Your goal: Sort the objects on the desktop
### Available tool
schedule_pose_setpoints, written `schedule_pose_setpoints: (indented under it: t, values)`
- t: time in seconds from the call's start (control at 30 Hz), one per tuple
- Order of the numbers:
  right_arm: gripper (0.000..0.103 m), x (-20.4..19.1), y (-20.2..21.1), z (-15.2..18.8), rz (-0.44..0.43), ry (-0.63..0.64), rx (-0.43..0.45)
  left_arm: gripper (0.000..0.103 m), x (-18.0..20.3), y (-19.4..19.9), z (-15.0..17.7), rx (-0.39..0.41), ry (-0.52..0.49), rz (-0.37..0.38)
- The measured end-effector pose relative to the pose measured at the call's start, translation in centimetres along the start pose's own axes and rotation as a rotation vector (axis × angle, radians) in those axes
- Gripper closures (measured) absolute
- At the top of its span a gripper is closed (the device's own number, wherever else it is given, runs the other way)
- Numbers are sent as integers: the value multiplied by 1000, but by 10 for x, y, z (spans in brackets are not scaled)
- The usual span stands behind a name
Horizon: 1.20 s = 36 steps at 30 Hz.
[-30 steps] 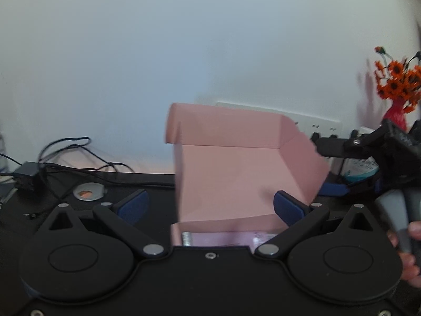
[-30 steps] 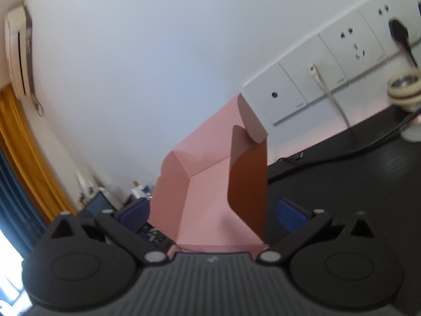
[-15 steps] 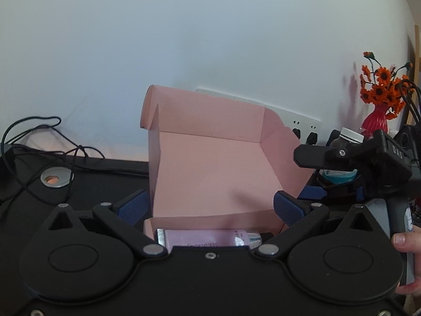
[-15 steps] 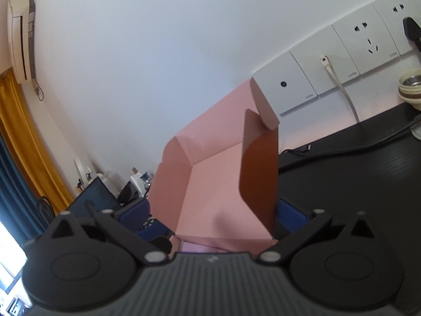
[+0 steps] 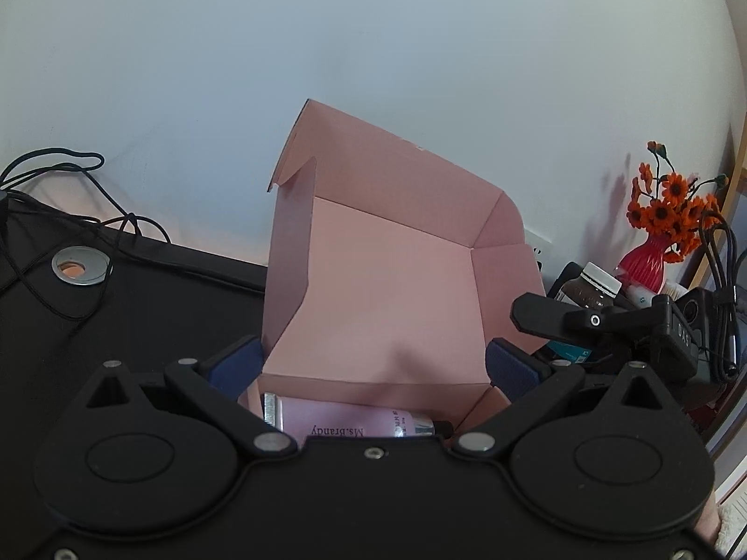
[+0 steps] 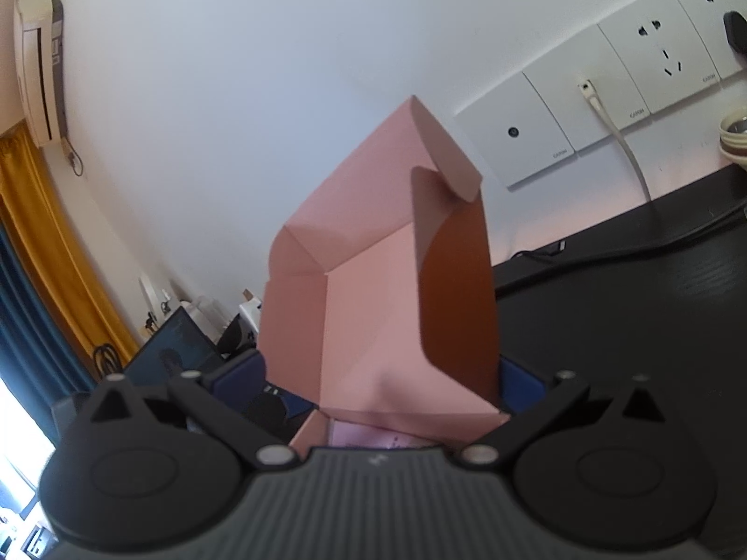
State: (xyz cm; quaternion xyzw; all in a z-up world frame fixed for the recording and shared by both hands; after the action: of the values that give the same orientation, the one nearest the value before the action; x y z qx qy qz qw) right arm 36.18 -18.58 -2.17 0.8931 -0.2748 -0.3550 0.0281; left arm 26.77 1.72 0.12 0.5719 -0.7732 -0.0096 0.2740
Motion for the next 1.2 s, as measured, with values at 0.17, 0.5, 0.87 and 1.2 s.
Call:
schedule_pose_setpoints:
  t: [0.17,0.5,0.87,1.2]
  values:
    - [1,-6,0,1,5,36,4,0,11,6,3,9,-65,-31]
    - [1,-18,5,6,53,173,9,0,19,11,6,18,-115,-40]
    - [1,-11,8,7,65,187,-2,0,26,5,17,-136,-327,-72]
    - [1,-13,12,8,37,168,9,0,20,-9,28,-235,-271,-129]
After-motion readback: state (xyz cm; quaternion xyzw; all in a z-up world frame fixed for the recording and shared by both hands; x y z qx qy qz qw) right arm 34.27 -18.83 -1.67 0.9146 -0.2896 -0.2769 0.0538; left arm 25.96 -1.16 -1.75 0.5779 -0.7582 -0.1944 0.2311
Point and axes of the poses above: each gripper's, at about its wrist camera, not at the fingertips, and y roughly against the way its jaws point, x to its right, z to its underside, the point moved 4 cm from there along -y, roughly the way its jaws point, and after that the axes turned 1 degree about -x, right-handed, at the moved point
